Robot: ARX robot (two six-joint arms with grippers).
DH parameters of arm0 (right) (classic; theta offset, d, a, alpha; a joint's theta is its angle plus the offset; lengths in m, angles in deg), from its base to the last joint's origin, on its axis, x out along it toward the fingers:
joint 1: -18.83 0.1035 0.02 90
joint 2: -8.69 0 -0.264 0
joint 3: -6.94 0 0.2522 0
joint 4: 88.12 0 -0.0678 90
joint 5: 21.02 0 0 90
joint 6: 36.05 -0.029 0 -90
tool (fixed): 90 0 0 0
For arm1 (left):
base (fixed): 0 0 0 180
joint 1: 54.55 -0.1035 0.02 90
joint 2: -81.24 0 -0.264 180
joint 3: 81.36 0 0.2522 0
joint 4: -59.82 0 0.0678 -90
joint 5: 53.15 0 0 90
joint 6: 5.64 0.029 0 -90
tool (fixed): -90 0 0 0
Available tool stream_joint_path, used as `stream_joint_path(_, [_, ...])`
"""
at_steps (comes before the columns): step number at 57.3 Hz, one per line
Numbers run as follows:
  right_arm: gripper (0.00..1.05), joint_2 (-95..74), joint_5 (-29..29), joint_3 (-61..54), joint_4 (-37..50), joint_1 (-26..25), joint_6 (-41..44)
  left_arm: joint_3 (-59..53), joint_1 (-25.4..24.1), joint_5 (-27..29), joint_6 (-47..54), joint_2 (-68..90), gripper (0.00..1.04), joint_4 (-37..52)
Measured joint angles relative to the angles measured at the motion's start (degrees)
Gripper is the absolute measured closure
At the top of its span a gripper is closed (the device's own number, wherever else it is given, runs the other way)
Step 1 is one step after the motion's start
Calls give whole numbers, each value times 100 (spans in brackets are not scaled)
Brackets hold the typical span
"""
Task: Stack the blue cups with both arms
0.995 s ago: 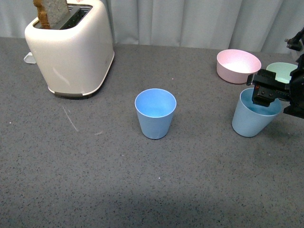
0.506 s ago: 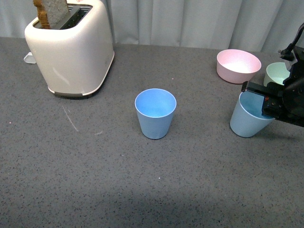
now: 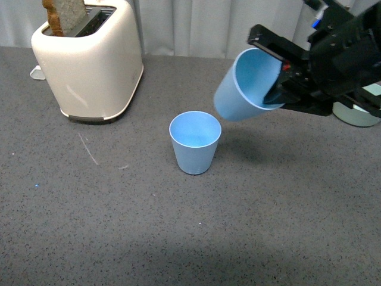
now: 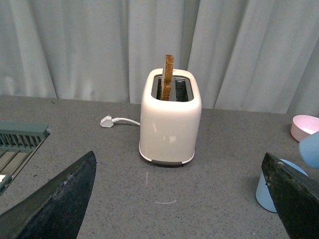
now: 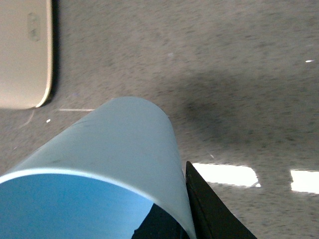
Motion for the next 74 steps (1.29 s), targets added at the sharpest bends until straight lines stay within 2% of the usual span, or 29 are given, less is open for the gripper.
stream_joint_path(14, [104,-92,63,162,-63,505,-94,0,0,0,0,0,7,0])
stream_joint_path(35, [103,-289,20,275,-105,623,-125,0,0,0,0,0,7,2])
stream_joint_path(41, [80,-291,2,275,-20,616,-127,0,0,0,0,0,7,0])
stream_joint_path(50, [57,-273,-225,273,192,590,7,0,0,0,0,0,7,0])
stream_joint_path(51, [22,-162,-400,264,258,579,278,0,0,0,0,0,7,0])
stream_joint_path(52, [18,-162,-450,254,286,581,310,0,0,0,0,0,7,0])
stream_joint_path(56, [31,-160,-2350,-743,2883,634,1329,0,0,-2,2,0,7,0])
stream_joint_path(60, [41,-52,-3132,-1639,4732,551,2035,0,0,0,2,-2,7,0])
stream_joint_path(62, [47,48,-3281,-2052,5582,463,2284,0,-2,15,2,-2,7,0])
stream_joint_path(67, [61,586,-3215,-2787,6933,192,2649,0,0,17,4,-2,7,-2])
stream_joint_path(71, [77,1274,-3008,-3344,7355,-81,2839,0,0,11,2,-2,7,-4])
stream_joint_path(74, [84,1484,-2922,-3585,7372,-184,2881,0,0,0,4,-2,7,-4])
